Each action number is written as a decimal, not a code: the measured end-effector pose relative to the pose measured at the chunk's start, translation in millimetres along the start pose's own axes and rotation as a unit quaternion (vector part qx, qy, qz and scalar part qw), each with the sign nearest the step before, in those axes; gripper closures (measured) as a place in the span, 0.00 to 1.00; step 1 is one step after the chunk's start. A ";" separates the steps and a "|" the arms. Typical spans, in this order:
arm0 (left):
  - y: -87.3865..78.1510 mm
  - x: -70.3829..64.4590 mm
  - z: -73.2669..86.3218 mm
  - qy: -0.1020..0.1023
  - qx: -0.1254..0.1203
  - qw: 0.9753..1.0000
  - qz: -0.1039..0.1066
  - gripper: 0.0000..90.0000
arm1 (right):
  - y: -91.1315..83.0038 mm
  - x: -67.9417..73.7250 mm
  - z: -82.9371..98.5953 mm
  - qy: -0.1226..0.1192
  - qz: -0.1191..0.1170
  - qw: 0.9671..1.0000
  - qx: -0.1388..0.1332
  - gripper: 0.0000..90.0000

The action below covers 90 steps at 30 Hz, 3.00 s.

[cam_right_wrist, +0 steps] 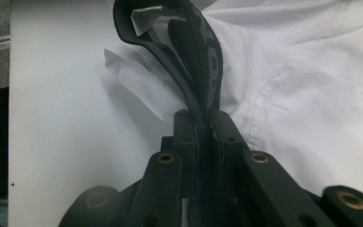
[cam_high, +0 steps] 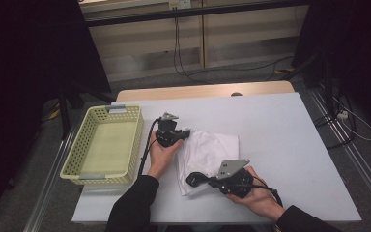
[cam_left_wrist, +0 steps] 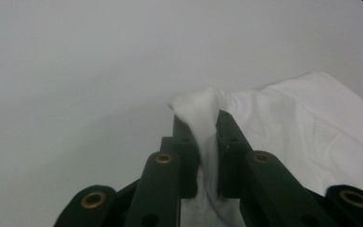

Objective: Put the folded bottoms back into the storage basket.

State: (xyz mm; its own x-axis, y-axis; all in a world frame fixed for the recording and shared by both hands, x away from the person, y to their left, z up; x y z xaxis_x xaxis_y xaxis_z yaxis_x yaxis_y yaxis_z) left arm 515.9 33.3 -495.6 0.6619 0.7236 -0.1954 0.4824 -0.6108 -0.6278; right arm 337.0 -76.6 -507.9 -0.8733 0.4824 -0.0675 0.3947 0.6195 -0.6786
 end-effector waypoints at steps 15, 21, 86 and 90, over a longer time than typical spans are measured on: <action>-9.6 -2.5 -11.9 -0.004 -0.027 1.000 0.005 0.91 | -6.4 -1.5 -6.5 0.003 0.004 1.000 -0.013 0.92; -14.4 -4.4 -18.9 0.003 -0.032 0.999 0.003 0.91 | -10.7 -3.5 -10.7 0.008 0.007 1.000 -0.025 0.92; -85.6 16.2 -83.8 0.023 -0.096 0.994 -0.038 0.91 | -34.4 -17.4 -85.4 0.002 0.020 0.993 -0.114 0.92; -89.5 17.8 -85.9 0.025 -0.098 0.994 -0.042 0.91 | -35.5 -14.9 -92.0 -0.004 0.019 0.993 -0.117 0.92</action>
State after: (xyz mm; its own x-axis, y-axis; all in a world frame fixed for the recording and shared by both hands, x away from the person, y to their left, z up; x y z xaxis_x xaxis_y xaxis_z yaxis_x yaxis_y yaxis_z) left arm 533.8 73.2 -378.2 0.6399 0.7607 -0.1087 0.6358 -0.6036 -0.4811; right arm 362.3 -48.8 -415.4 -0.8590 0.5029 -0.0963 0.4814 0.7290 -0.4867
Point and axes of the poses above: each handheld gripper's, and its own axes: y roughly forward along the jaws, z roughly out of its underside, x roughly to its left, the point moved 9 cm from there along y, roughly forward along the jaws, and after that the axes turned 1 degree about x, right-handed, at the moved point
